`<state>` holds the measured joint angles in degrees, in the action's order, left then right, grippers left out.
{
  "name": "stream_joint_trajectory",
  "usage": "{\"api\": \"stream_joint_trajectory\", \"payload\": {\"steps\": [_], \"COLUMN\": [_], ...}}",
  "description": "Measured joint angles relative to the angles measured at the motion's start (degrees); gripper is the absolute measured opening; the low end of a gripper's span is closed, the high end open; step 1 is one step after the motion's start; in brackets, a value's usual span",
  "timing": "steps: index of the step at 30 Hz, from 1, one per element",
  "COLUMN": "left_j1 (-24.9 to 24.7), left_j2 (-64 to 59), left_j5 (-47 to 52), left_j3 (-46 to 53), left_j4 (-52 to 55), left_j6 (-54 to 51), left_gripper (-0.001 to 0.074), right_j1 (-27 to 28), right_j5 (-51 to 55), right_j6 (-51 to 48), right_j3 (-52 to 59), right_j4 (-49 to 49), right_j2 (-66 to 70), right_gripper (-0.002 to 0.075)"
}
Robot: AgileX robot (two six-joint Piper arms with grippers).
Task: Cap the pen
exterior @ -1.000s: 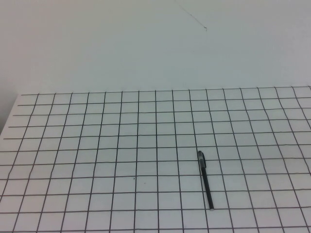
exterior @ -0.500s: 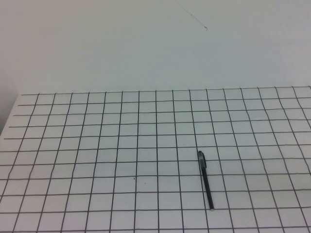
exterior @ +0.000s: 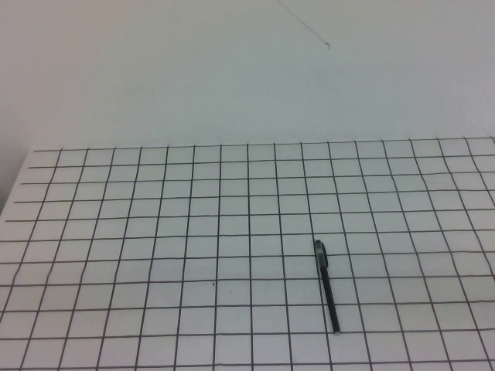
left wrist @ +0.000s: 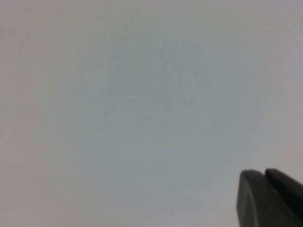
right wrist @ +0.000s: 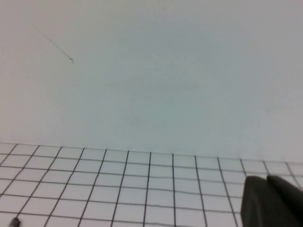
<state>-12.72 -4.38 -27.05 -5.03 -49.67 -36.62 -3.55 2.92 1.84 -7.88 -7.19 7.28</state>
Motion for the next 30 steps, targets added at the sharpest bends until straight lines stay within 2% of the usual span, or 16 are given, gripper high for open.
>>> {"api": "stream_joint_trajectory", "payload": {"steps": [6,11,13,16,23,28,30], "left_j1": [5.2,10.39,11.99,12.43,12.43,12.43,12.43], "left_j2": [3.75,5.01,5.01,5.01,5.01,5.01,5.01], "left_j5": [0.79,9.88,12.76,17.48,29.27,35.87,38.63], "left_j3": [5.21,5.09,5.09,5.09,5.09,5.09,5.09], "left_j4": [16.99,27.49,34.31,41.43,47.27,48.09,49.31], "left_j6": [19.23,30.35,37.82,45.19,48.48,48.71,48.8], "left_gripper": [-0.0001,-0.0001,-0.0001,-0.0001,-0.0001,-0.0001,-0.0001], "right_j1": [3.89,4.17,4.17,4.17,4.17,4.17,4.17], "right_j5": [-3.69,-4.08,0.59,1.32,6.04,14.6,14.31], "right_j6": [-0.88,-0.88,-1.84,-2.56,-3.33,-11.12,-13.67], "right_j3": [3.7,9.43,9.75,9.86,9.86,9.86,9.86], "right_j4": [1.99,5.63,6.61,6.8,7.19,13.36,13.22], "right_j2": [-0.68,-5.85,-8.89,-8.79,-8.79,-8.79,-8.79], "right_gripper": [0.0,0.0,0.0,-0.0004,-0.0004,-0.0004,-0.0004]}}
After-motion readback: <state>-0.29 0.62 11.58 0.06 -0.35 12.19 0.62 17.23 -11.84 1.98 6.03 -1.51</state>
